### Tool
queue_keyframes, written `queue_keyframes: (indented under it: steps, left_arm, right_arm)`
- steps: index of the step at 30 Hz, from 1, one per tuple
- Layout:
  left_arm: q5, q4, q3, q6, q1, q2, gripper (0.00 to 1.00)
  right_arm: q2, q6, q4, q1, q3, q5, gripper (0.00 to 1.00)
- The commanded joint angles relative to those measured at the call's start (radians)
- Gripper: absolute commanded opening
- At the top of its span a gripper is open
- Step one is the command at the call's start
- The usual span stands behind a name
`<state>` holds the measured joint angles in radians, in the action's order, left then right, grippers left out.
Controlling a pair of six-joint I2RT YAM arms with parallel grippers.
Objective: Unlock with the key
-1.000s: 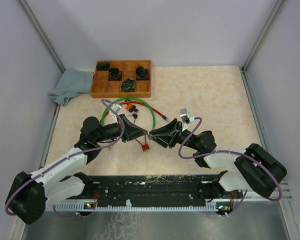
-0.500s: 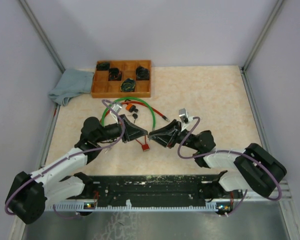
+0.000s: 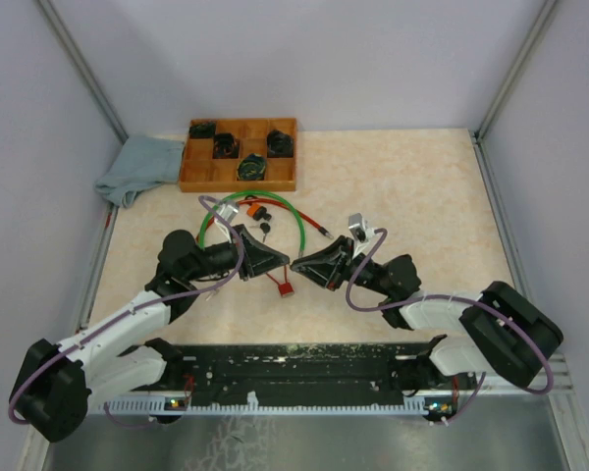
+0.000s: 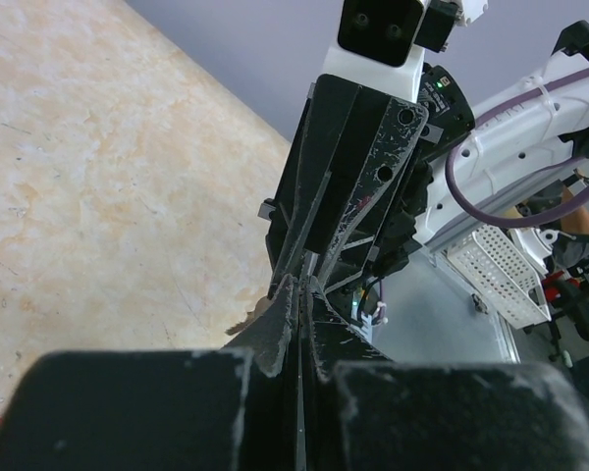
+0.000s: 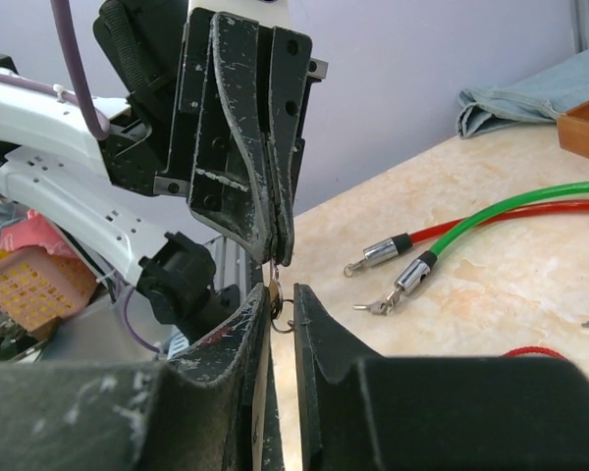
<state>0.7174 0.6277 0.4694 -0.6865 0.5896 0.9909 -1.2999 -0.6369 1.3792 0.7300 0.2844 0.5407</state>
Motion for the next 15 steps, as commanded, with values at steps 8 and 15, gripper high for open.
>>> queue_keyframes:
  steps: [8, 15]
  left_arm:
    - [0.000, 0.037, 0.031, 0.008, 0.017, 0.010, 0.00]
    - [-0.001, 0.041, 0.035, 0.010, 0.024, 0.022, 0.00]
  right_arm:
    - [0.015, 0.012, 0.046, -0.007, 0.038, 0.041, 0.06]
    - [0.004, 0.003, 0.067, -0.008, 0.038, 0.050, 0.03]
